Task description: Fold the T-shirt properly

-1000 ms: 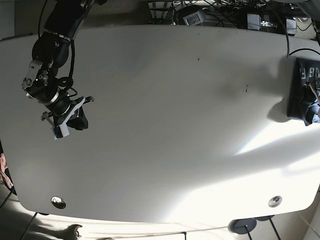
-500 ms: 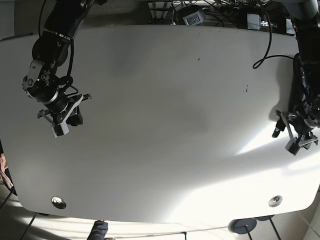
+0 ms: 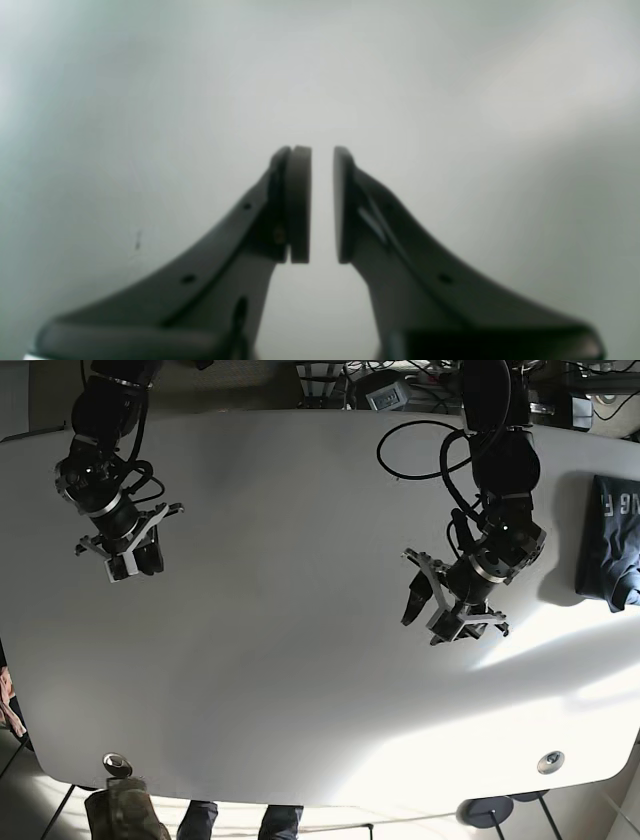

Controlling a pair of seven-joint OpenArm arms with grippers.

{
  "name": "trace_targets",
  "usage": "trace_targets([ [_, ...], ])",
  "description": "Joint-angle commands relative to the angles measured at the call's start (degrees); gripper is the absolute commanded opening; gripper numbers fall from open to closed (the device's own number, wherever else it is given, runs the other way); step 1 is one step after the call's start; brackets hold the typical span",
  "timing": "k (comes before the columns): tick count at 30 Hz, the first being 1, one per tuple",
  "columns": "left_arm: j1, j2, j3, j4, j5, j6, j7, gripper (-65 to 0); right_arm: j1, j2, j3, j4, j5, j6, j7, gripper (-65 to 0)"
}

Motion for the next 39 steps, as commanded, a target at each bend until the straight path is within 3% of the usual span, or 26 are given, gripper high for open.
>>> trace_targets([
  [1, 2.62, 2.58, 1.88, 7.19, -0.74, 0.38, 2.05, -37.4, -2.88, 0.39, 0.31, 5.12, 1.11, 0.01, 1.9, -57.1],
  [3, 5.34, 3.99, 4.34, 11.85, -1.18, 0.38, 7.51, -37.4, -6.14, -0.05, 0.31, 8.64, 1.11, 0.01, 1.9, -57.1],
  [4, 7.8, 5.04, 6.19, 13.87, -1.36, 0.38, 10.49, -37.5, -7.98, -1.89, 0.31, 10.75, 1.19, 0.01, 1.9, -57.1],
  [8, 16.42, 6.54, 5.92, 13.96, -1.36, 0.38, 10.41, -37.6, -13.26, -7.26, 4.7, 14.53, 1.11, 0.01, 2.08, -57.1],
  [12, 23.28, 6.54, -6.56, 12.29, -1.36, 0.38, 3.02, -37.6, -20.47, -7.43, 5.06, 14.44, 1.11, 0.01, 4.63, -57.2],
  [18, 35.41, 6.71, -17.02, 13.52, -1.44, 0.38, 2.49, -37.8, -31.72, -7.52, 5.06, 14.44, 1.19, 0.01, 11.57, -57.2],
  [22, 37.96, 10.14, -25.46, 13.26, -1.44, 0.38, 2.32, -37.8, -36.64, -7.17, 5.06, 13.65, 1.19, 0.01, 14.82, -57.2],
  [30, 32.68, 10.14, -22.12, 13.26, -1.0, 1.13, -2.08, -37.8, -34.97, -7.17, 1.45, 12.86, 1.02, 0.01, 16.32, -57.2],
  [35, 28.2, 9.79, -20.8, 13.26, -1.18, 9.66, -2.34, -37.6, -31.9, -7.17, 1.8, 11.89, 0.93, 0.01, 16.32, -57.2],
  [39, 25.91, 10.67, -19.04, 10.62, -1.27, 13.26, -10.69, -37.6, -27.94, -7.17, 1.8, 10.31, 0.75, 0.01, 16.32, -57.2],
])
